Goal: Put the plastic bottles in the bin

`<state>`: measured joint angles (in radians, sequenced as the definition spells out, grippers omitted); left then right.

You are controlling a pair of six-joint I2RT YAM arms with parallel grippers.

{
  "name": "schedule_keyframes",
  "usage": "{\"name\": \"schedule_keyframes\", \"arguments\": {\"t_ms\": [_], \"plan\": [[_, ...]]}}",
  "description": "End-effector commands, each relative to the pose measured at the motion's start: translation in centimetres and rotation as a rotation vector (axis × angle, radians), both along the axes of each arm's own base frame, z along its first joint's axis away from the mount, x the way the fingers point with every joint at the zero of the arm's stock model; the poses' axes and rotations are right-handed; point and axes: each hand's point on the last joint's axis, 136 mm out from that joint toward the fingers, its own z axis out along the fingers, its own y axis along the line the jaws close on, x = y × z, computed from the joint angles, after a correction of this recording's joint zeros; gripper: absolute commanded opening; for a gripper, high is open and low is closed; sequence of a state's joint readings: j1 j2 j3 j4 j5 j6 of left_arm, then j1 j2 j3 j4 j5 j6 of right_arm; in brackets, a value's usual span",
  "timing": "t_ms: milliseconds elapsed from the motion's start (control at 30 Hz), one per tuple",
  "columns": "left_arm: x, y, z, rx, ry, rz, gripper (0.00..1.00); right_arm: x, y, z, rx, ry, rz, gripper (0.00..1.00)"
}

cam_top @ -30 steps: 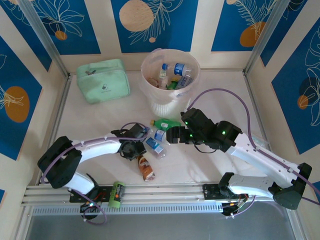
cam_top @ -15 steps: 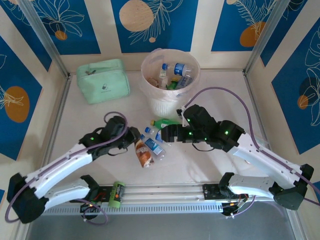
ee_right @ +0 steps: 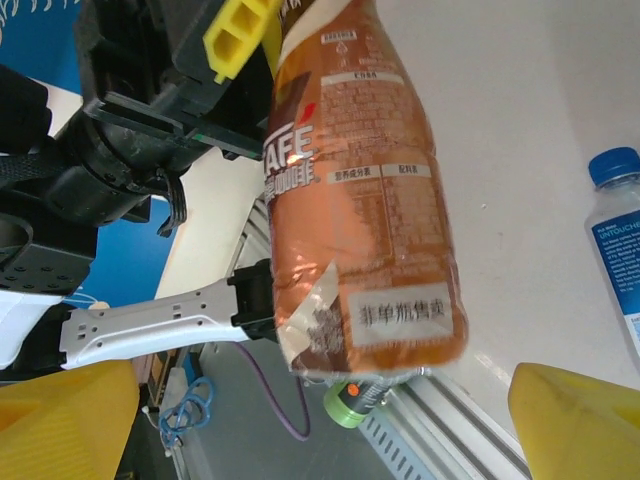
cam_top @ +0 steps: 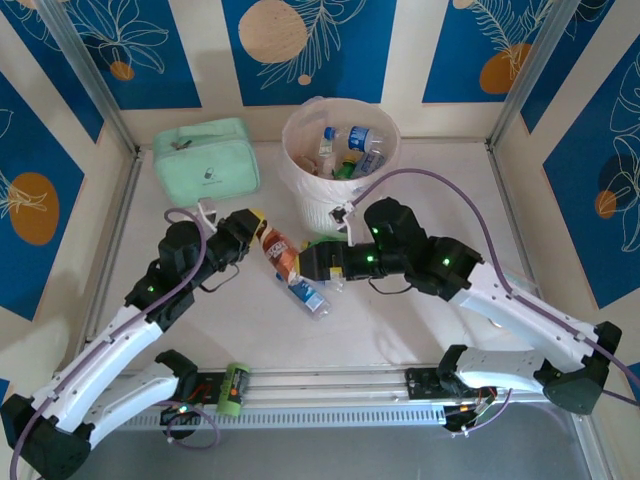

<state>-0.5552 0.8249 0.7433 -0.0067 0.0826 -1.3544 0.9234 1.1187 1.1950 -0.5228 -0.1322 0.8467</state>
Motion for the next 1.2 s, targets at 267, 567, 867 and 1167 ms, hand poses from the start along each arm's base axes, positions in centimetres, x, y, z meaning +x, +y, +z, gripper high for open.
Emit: {"name": "schedule_keyframes", "arguments": {"t_ms": [267, 567, 867, 1167], "plan": [[-0.5, -2.6, 5.9, -0.189, -0.209, -0.174, 0.22, 0.0, 2.4, 2.8, 0.074, -0.028, 0.085, 0.92], [-0.5, -3.3, 5.6, -0.203, -0.217, -0.214, 0.22, -0.4, 3.0, 3.6, 0.089, -0.043, 0.107, 0.78], [-0.5, -3.3, 5.5, -0.199, -0.221, -0.217, 0.30, -0.2, 2.8, 3.9, 0.072, -0.061, 0.087, 0.61], [-0.8, 1.1, 5.4, 0.149, -0.245, -0.058, 1.00, 3.3, 0.3, 7.6, 0.026, -0.146, -0.030, 0.57]]}}
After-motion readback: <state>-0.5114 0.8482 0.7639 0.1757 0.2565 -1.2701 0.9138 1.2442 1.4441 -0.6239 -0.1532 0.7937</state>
